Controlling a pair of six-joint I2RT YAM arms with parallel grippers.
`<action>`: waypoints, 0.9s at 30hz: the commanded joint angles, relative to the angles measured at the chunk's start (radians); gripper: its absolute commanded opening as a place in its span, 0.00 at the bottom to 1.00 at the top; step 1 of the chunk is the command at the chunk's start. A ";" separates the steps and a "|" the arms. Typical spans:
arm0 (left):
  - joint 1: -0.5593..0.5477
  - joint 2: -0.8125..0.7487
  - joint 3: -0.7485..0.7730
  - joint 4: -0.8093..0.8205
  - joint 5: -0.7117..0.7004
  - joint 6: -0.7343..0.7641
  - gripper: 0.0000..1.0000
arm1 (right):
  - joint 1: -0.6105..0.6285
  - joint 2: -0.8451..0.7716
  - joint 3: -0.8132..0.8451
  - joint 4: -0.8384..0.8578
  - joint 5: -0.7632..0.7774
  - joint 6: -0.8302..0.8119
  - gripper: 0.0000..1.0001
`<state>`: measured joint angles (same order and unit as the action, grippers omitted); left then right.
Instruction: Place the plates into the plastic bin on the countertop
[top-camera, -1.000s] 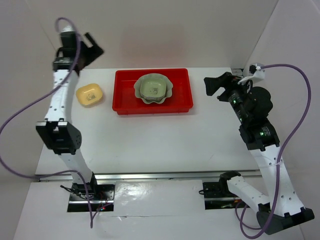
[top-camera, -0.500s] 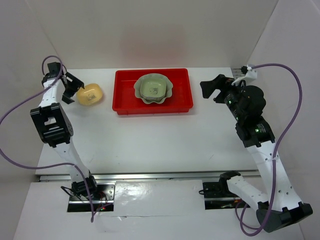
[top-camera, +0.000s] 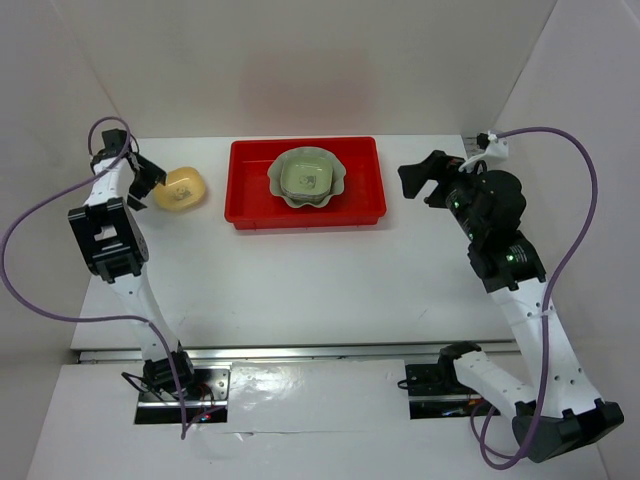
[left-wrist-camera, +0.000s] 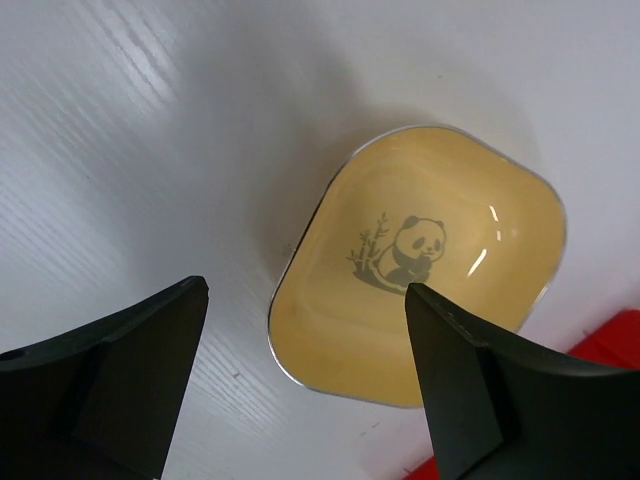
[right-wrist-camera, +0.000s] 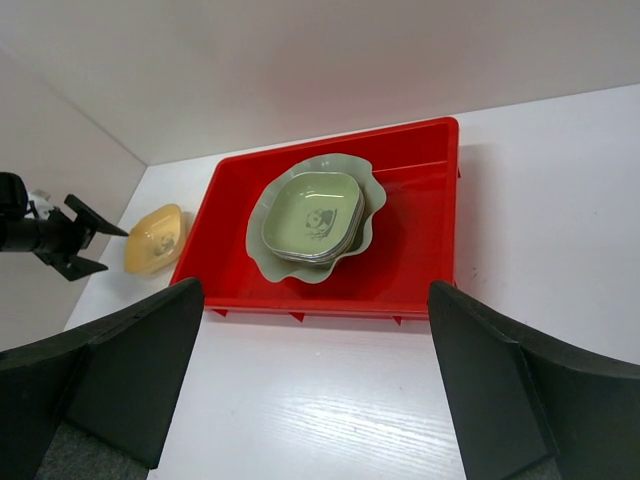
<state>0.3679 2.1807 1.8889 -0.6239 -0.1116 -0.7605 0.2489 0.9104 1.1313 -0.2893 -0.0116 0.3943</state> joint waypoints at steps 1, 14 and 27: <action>0.005 0.040 0.003 0.019 -0.014 0.009 0.91 | 0.006 0.002 -0.004 0.019 0.001 -0.031 1.00; 0.005 0.131 0.048 -0.016 -0.065 0.020 0.48 | 0.006 -0.010 0.007 0.019 0.012 -0.031 1.00; -0.021 -0.091 0.081 0.001 0.076 0.007 0.00 | 0.006 -0.030 0.016 0.018 0.032 -0.031 1.00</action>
<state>0.3820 2.2650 1.9373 -0.6380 -0.0925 -0.7628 0.2489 0.8970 1.1309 -0.2893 0.0086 0.3763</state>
